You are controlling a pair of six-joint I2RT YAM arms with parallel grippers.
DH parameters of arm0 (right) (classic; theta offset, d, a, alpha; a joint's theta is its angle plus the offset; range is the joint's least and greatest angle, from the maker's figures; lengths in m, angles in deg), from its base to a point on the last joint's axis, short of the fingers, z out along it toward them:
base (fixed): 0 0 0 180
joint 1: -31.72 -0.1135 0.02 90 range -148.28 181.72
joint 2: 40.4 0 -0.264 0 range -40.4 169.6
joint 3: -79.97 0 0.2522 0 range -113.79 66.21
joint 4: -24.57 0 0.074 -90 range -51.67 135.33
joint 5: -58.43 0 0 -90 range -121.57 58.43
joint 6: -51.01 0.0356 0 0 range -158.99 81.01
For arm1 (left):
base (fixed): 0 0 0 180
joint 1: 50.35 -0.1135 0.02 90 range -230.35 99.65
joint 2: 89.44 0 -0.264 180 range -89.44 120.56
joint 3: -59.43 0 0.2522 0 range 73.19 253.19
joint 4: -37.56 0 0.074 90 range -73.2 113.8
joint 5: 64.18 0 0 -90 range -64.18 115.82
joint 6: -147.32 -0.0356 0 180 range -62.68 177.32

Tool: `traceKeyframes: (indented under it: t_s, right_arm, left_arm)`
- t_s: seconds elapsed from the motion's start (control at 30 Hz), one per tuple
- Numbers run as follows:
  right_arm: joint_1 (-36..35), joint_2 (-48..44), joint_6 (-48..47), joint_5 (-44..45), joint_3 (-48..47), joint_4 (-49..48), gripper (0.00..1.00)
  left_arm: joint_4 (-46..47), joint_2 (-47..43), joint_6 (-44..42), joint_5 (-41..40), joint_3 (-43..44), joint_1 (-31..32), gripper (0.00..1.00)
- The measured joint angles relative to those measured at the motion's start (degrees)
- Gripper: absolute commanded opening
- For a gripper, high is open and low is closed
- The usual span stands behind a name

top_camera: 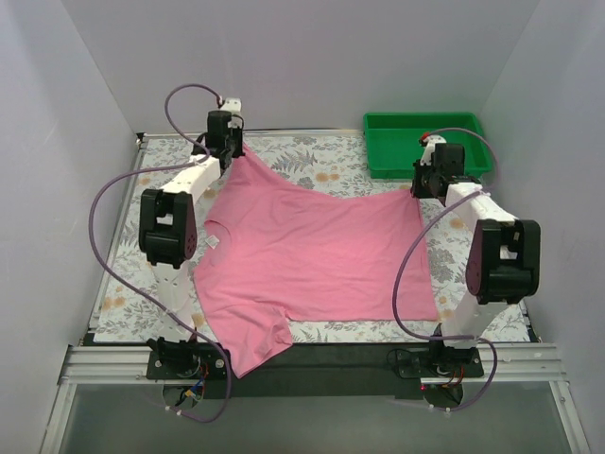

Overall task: Fold and stack the t-shirts
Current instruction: Flatten the tshirt out

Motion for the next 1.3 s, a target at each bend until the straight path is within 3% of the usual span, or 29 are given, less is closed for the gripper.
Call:
traceKeyframes:
  t_s: [0.43, 0.8, 1.0, 1.3]
  right_arm:
    - [0.00, -32.41, -1.25, -5.51, -3.54, -0.17, 0.01]
    - [0.00, -57.18, -6.67, -7.39, -3.10, -0.04, 0.01]
    - [0.00, -64.83, -9.03, -8.07, -3.58, 0.00, 0.01]
    - [0.00, -62.40, -10.40, -9.60, -5.68, 0.57, 0.01]
  left_arm:
    - [-8.76, -30.25, 1.46, -2.21, 16.90, -1.09, 0.00]
    - [-11.39, -57.37, 1.29, -0.94, 15.52, -1.09, 0.00]
    - [-11.37, -64.06, 0.11, 1.18, 18.18, -1.09, 0.00]
    - [-8.92, -62.20, -3.08, 2.75, 18.69, -0.33, 0.00]
